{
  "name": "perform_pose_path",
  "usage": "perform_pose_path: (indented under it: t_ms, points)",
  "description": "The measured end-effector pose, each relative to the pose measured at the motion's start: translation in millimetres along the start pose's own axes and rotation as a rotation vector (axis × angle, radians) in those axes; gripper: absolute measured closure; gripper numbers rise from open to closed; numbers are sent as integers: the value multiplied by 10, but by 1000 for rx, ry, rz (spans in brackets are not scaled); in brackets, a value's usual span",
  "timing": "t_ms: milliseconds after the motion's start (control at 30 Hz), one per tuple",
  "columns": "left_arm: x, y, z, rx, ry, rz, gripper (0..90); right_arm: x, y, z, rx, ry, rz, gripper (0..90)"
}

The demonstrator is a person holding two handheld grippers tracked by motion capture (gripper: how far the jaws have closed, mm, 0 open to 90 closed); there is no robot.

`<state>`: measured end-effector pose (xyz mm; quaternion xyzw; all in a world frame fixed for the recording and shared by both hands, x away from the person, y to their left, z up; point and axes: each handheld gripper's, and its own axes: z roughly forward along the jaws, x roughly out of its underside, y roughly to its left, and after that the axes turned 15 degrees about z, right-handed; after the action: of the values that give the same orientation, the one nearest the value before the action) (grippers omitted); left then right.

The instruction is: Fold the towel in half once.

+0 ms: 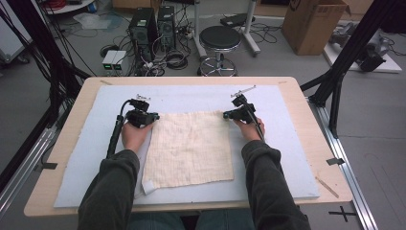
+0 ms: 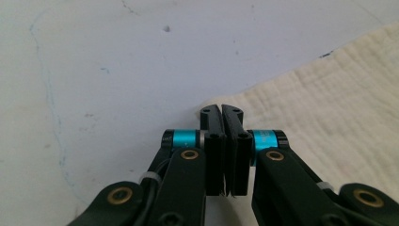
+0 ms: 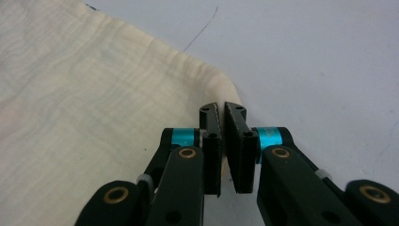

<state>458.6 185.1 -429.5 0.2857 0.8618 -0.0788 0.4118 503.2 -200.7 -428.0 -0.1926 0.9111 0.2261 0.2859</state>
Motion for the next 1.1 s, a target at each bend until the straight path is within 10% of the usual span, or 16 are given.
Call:
perform_pose_path:
  t_ms: [467, 1100]
  points:
    - [-136, 117, -266, 18, -101, -36, 876, -183, 103, -303, -52, -75, -19, 858]
    - [-162, 27, -529, 72, -121, 36, 877, -125, 206, -490, -110, -80, -27, 858]
